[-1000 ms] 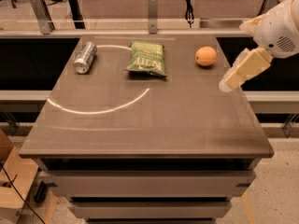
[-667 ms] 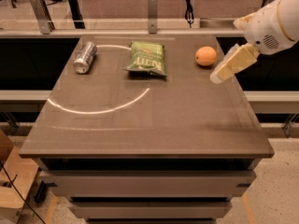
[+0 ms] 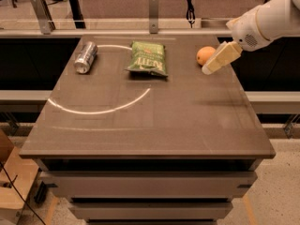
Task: Move orange near redbull can
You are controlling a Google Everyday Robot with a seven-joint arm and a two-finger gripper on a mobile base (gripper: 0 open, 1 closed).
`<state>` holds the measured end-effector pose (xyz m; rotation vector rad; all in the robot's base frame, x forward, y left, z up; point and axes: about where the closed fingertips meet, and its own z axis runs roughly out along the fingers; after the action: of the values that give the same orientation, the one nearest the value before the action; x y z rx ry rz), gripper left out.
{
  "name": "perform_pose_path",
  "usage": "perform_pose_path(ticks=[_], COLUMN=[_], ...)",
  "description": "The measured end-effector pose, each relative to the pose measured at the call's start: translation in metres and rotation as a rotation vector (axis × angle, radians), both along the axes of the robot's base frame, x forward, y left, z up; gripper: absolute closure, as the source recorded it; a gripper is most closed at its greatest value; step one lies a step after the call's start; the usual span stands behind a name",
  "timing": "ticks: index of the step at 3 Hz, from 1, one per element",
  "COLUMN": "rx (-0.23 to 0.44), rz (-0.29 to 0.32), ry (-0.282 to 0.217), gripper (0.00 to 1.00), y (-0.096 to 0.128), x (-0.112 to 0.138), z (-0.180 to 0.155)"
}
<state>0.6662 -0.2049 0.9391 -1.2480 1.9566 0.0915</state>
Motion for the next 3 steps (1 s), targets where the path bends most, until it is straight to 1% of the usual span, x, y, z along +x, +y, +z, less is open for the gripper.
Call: perform_pose_path(ticks=[1,2,3], rx=[0.004,0.048,0.141], rz=[-0.002,-0.010,-0.027], ry=[-0.002,0.019,0.010], gripper=[0.00,0.00,0.00], y=[-0.001,0.003,0.019], x=[0.006,0.007,0.025], z=[-0.002,-0.008,-0.010])
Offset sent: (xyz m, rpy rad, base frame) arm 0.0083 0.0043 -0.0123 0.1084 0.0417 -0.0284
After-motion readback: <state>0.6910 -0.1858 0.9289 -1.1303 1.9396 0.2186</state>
